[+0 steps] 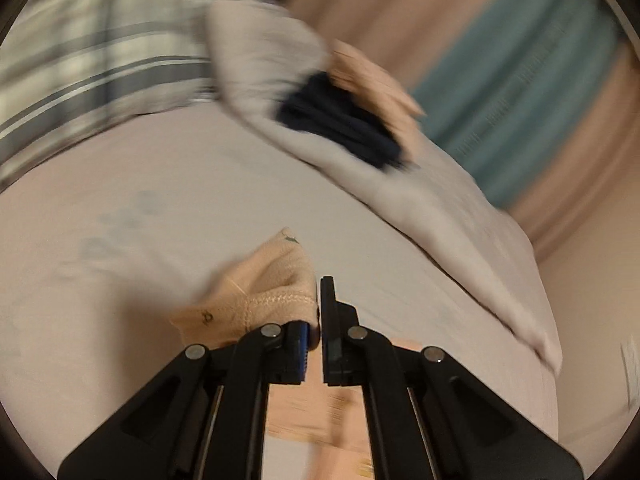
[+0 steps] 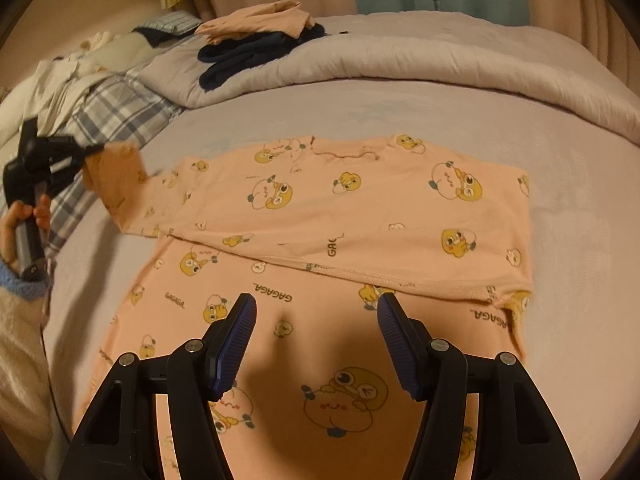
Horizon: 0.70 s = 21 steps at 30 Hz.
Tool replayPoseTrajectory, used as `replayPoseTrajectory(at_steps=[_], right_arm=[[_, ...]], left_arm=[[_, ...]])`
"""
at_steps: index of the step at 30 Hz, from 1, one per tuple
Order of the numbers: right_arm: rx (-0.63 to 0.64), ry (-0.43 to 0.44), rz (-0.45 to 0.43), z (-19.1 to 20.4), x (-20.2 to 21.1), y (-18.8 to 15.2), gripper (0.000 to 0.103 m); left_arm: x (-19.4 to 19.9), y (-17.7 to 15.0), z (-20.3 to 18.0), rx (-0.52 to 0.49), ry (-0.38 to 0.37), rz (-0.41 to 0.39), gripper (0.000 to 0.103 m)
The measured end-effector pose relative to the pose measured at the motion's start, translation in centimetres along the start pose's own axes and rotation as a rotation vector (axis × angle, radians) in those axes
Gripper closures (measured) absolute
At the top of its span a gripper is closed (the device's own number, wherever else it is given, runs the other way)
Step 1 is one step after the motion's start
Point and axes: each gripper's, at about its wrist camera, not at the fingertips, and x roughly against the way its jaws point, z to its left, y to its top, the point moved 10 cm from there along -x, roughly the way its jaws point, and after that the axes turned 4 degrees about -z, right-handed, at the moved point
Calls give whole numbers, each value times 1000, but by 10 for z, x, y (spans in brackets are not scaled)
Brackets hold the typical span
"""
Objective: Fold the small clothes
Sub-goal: 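Grasp the other sleeve cuff with the left gripper and fold it across the body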
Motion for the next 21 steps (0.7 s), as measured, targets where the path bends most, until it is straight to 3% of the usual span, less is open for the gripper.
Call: replayPoseTrajectory(at_steps=[4, 7, 10, 13, 15, 17, 21], right_arm=[[-28, -10, -27, -12, 14, -1, 40], [-74, -35, -44, -32, 24, -1, 40], [-120, -76, -50, -55, 31, -3, 40], [-159, -106, -55, -72, 37, -7, 40], [-176, -120, -60, -77, 39, -7, 40], [-193, -126, -66, -80, 39, -6, 40], [-185, -128, -76, -74, 38, 0, 40]], left_arm=[[-26, -47, -87, -182, -64, 69, 102], [-47, -114, -154, -423, -84, 140, 99], [-65, -187, -188, -581, -117, 255, 84], [-76, -249, -205, -639, -185, 391, 54], [-75, -261, -210, -668, -190, 397, 31], [-73, -265, -210, -693, -191, 414, 18], [-57, -249, -187, -707, -166, 420, 16]])
